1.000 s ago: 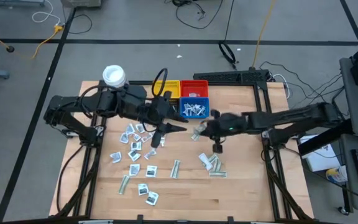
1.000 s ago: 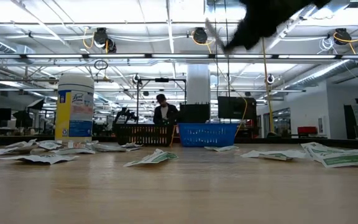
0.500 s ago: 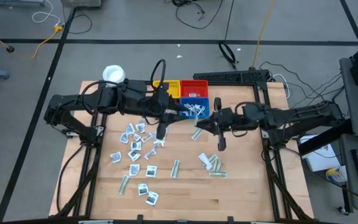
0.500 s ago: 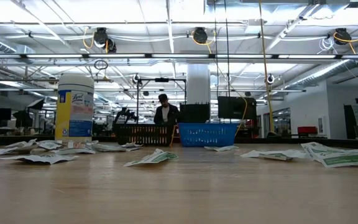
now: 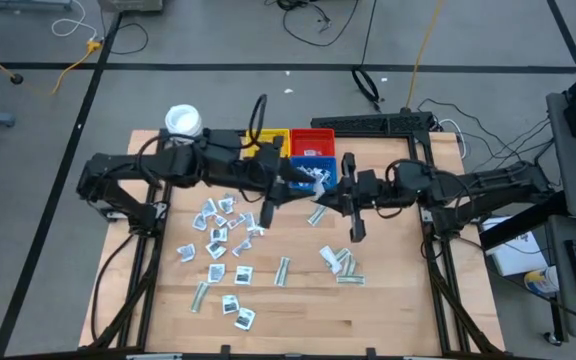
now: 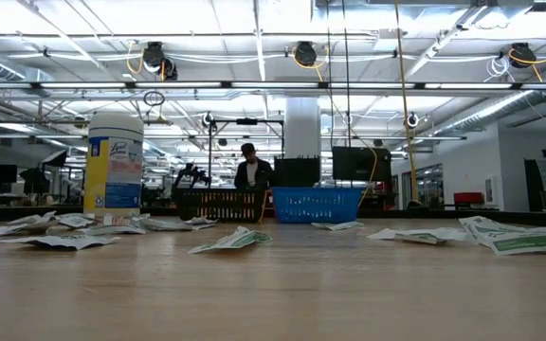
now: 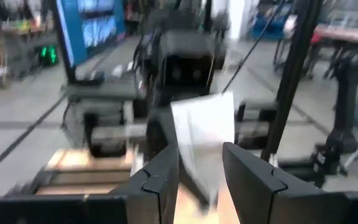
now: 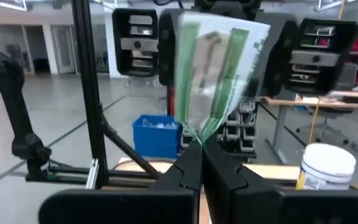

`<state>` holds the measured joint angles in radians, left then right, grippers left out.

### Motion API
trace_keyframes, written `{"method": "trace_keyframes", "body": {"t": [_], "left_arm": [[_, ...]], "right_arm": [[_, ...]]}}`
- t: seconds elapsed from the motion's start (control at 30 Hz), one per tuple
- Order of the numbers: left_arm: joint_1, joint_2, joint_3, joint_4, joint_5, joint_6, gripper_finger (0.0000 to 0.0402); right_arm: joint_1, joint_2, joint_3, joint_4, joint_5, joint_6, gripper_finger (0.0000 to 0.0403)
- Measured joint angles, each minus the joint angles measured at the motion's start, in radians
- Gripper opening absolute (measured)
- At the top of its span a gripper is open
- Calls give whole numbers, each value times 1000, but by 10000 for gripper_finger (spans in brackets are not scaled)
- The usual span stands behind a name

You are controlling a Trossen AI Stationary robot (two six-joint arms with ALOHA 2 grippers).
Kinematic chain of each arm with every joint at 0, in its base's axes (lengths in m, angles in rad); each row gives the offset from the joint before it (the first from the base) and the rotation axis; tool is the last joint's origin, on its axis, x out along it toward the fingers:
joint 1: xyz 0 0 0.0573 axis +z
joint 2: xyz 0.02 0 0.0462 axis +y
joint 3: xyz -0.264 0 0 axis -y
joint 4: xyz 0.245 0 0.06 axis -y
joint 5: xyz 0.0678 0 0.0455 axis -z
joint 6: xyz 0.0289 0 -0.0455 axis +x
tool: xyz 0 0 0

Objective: Pick & Place First Aid Supplies
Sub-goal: Put the green bandage pack into the black basket

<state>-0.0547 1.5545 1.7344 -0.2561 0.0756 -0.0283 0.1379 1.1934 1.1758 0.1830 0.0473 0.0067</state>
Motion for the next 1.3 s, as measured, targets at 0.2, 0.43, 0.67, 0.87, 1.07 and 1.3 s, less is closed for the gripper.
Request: {"method": "trace_keyframes", "body": {"t": [0.2,0.43,0.67,0.87,1.07,1.3], "left_arm": [[-2,37,1,16,11,-10,129],[-3,47,1,-4,160,-44,129],[-7,47,0,21,140,-60,79],[-3,48,-1,28,160,-64,9],[-3,47,-1,29,171,-59,4],[51,30,-1,-68,170,-22,2]], "right_arm": [[3,18,3,13,-25,0,0],[24,18,3,17,-27,0,0],[29,17,4,17,-26,0,0],[29,16,5,8,-26,9,0],[28,16,5,8,-26,10,27],[27,-20,3,-71,-22,-36,122]]}}
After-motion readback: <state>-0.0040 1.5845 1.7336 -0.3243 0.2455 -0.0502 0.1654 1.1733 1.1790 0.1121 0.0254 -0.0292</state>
